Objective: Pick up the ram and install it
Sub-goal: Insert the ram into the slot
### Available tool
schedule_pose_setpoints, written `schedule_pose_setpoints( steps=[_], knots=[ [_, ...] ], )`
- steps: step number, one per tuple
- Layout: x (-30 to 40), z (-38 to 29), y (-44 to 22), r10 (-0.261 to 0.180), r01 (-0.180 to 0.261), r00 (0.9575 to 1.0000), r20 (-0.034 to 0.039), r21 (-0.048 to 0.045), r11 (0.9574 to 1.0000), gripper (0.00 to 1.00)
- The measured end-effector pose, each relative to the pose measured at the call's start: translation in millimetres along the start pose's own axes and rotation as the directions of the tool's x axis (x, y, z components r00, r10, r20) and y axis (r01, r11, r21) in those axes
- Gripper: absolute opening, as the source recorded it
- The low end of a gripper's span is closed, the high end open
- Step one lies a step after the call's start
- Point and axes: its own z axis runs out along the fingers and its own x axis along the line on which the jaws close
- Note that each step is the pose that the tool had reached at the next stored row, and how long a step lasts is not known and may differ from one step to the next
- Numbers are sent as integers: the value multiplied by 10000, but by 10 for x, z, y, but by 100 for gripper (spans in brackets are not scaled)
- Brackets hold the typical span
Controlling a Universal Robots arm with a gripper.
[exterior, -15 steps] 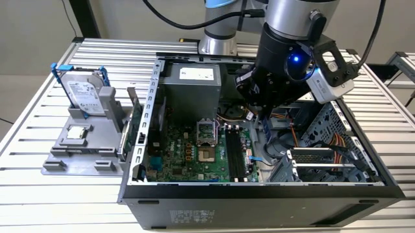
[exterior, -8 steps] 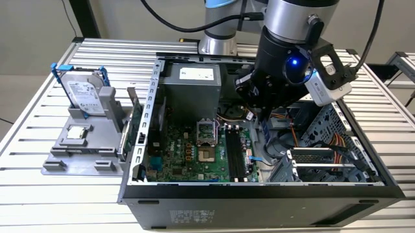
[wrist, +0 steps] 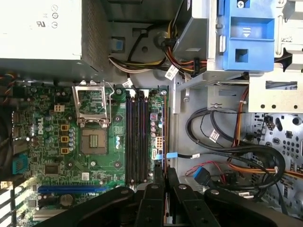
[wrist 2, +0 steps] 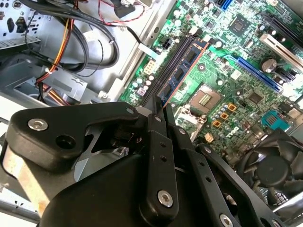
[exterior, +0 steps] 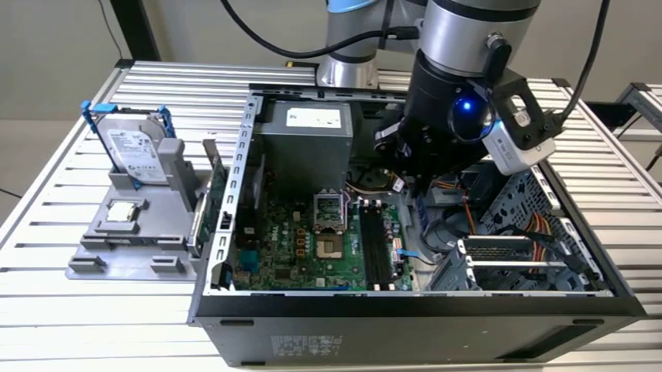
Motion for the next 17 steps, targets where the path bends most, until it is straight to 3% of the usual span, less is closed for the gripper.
schedule_pose_setpoints(
  steps=[17],
  knots=[
    [6,99,6,1,-1,10000,-1,0,10000,0]
  ],
)
